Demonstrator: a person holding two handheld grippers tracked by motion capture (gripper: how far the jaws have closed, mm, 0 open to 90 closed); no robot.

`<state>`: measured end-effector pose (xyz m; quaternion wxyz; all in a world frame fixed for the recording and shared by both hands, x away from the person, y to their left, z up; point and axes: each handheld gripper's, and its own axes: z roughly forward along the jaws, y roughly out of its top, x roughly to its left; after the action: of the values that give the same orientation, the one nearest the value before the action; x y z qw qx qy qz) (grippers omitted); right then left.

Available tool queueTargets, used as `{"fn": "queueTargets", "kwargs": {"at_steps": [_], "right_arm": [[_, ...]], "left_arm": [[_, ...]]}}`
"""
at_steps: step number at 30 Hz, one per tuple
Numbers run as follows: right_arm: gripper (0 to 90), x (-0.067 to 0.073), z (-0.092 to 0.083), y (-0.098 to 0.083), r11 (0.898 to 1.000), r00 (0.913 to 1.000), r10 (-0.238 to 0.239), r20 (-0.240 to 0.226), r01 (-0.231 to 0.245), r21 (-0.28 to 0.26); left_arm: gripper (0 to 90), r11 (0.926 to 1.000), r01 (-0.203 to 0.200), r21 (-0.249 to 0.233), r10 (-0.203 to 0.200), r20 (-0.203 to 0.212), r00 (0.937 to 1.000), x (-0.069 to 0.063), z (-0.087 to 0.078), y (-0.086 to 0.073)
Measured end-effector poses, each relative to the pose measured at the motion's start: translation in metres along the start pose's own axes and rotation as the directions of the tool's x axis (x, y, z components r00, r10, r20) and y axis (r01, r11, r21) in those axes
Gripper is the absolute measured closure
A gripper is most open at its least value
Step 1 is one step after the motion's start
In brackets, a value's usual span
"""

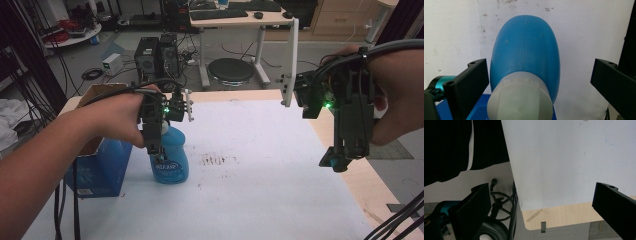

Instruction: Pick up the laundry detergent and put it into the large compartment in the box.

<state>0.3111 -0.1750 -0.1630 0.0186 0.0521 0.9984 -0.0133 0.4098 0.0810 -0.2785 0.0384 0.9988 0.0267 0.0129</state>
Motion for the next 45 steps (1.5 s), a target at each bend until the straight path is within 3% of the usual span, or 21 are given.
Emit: {"fn": "queueTargets", "kwargs": {"at_steps": [13,40,42,45], "right_arm": [[1.3,0.001,0.0,0.002,1.0,1.0,-0.003,0.001,0.003,0.002],[1.3,-0.001,0.002,0.002,1.0,1.0,-0.006,-0.001,0.006,0.004],[1.3,-0.001,0.002,0.002,1.0,1.0,-0.006,-0.001,0.006,0.004],[1.3,-0.001,0.002,0.002,1.0,1.0,-0.005,0.001,0.005,0.001]], "left_arm": [[1.8,0.9999,-0.007,0.015,0.007,-0.029,0.9995,0.0,0.005,0.002],[3.1,0.9995,-0.004,0.03,0.005,-0.032,0.9995,0.001,0.013,0.002],[9.9,0.9996,-0.004,0.027,0.005,-0.027,0.9996,0.001,0.013,0.002],[10.7,0.9996,-0.002,0.027,0.003,-0.033,0.9994,0.001,0.013,0.002]]}}
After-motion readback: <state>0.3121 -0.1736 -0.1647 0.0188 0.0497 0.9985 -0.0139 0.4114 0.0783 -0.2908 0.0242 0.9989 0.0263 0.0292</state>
